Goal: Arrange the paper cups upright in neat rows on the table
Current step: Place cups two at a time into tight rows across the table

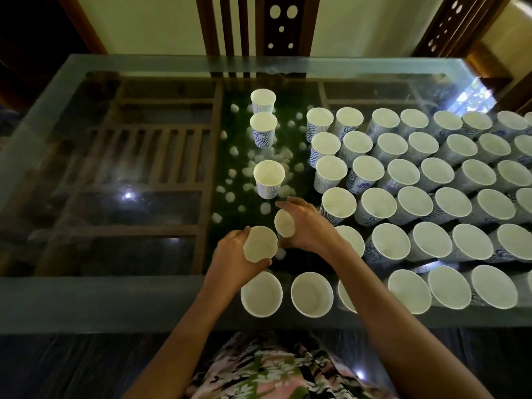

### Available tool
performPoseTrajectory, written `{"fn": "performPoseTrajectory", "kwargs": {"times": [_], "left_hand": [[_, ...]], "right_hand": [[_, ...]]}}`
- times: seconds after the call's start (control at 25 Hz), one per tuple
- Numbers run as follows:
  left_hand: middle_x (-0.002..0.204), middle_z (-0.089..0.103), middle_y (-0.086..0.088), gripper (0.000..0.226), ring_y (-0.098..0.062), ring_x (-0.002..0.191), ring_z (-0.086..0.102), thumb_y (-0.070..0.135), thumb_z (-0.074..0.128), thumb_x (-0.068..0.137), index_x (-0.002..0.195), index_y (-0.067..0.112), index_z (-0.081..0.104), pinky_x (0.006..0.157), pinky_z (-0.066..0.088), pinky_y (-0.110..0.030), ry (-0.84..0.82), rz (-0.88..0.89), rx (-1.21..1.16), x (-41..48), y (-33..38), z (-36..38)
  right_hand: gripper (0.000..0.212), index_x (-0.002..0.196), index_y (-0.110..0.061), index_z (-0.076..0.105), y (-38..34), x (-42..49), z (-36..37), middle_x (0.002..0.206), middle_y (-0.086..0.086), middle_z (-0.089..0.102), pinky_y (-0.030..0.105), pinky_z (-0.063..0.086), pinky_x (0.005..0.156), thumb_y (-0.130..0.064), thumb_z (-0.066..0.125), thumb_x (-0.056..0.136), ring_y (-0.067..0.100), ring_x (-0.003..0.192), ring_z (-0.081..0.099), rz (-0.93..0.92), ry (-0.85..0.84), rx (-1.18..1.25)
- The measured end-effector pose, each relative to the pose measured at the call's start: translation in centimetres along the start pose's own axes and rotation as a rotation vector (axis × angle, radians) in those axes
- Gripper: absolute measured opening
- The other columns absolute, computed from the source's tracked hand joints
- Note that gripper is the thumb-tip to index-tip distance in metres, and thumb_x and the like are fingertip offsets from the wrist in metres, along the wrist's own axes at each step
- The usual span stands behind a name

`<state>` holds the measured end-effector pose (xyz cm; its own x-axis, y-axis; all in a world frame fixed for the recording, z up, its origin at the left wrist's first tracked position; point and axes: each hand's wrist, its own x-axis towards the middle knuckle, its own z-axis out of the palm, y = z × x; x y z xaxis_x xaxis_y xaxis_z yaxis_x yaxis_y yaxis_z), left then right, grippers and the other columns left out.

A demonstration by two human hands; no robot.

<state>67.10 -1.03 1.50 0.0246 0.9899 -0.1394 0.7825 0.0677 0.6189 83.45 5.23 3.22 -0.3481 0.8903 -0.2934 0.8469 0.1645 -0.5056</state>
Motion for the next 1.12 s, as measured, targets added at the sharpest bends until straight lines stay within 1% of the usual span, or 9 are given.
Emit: {"fn": "performPoseTrajectory", "kwargs": {"times": [0.12,0.2,0.32,0.44,0.68,0.84,1.12], "left_hand": [[0.128,0.055,-0.011,0.083,-0.022,0.114,0.053,0.034,0.081,0.067,0.135,0.005,0.043,0.089,0.038,-0.023,-0.003,-0.005,0.009,0.0,-0.4,0.1],[0.129,0.054,-0.011,0.085,-0.022,0.115,0.052,0.036,0.08,0.067,0.136,0.005,0.042,0.091,0.039,-0.025,0.0,-0.012,0.018,0.0,-0.6,0.1],[0.13,0.053,-0.011,0.086,-0.023,0.116,0.051,0.036,0.081,0.066,0.136,0.005,0.042,0.094,0.04,-0.028,-0.011,-0.01,0.011,0.0,-0.8,0.0],[0.13,0.053,-0.011,0.085,-0.022,0.116,0.052,0.034,0.082,0.065,0.135,0.005,0.043,0.094,0.04,-0.028,-0.021,0.004,-0.011,-0.2,-1.0,-0.2],[0.131,0.053,-0.011,0.087,-0.023,0.116,0.052,0.03,0.084,0.061,0.134,0.006,0.045,0.097,0.041,-0.032,-0.064,0.014,-0.062,-0.1,-1.2,-0.4],[0.131,0.053,-0.012,0.088,-0.023,0.116,0.052,0.028,0.085,0.06,0.134,0.006,0.045,0.097,0.042,-0.034,-0.065,0.008,-0.085,-0.3,-1.3,-0.4],[0.133,0.052,-0.01,0.088,-0.022,0.118,0.052,0.027,0.085,0.06,0.135,0.007,0.044,0.097,0.042,-0.034,-0.06,0.001,-0.114,-0.4,-1.5,-0.1]], "right_hand": [[0.083,0.142,-0.02,0.035,0.5,0.3,-0.1,0.147,0.008,0.034,0.04,0.034,0.105,-0.028,0.079,0.072,0.029,0.132,0.037,-0.002,-0.067,-0.093],[0.081,0.141,-0.017,0.037,0.8,0.2,-0.2,0.144,0.009,0.037,0.037,0.036,0.104,-0.027,0.079,0.072,0.028,0.129,0.041,-0.014,-0.079,-0.133],[0.079,0.138,-0.015,0.04,1.1,-0.7,-0.2,0.14,0.009,0.042,0.037,0.041,0.099,-0.027,0.08,0.071,0.026,0.124,0.046,-0.001,-0.051,-0.107],[0.079,0.136,-0.015,0.043,1.4,-2.0,0.2,0.136,0.007,0.046,0.035,0.044,0.095,-0.028,0.081,0.069,0.025,0.121,0.048,0.006,-0.043,-0.087],[0.083,0.137,-0.015,0.042,1.5,-3.2,0.4,0.138,0.007,0.044,0.033,0.041,0.094,-0.025,0.083,0.066,0.025,0.123,0.045,0.004,-0.031,-0.051],[0.082,0.135,-0.014,0.045,1.6,-3.5,0.7,0.133,0.007,0.048,0.032,0.042,0.091,-0.026,0.085,0.063,0.025,0.119,0.048,-0.005,-0.008,-0.009],[0.083,0.136,-0.016,0.043,2.0,-3.8,1.1,0.139,0.006,0.045,0.036,0.038,0.099,-0.026,0.084,0.064,0.024,0.13,0.039,-0.007,-0.02,0.014]]}}
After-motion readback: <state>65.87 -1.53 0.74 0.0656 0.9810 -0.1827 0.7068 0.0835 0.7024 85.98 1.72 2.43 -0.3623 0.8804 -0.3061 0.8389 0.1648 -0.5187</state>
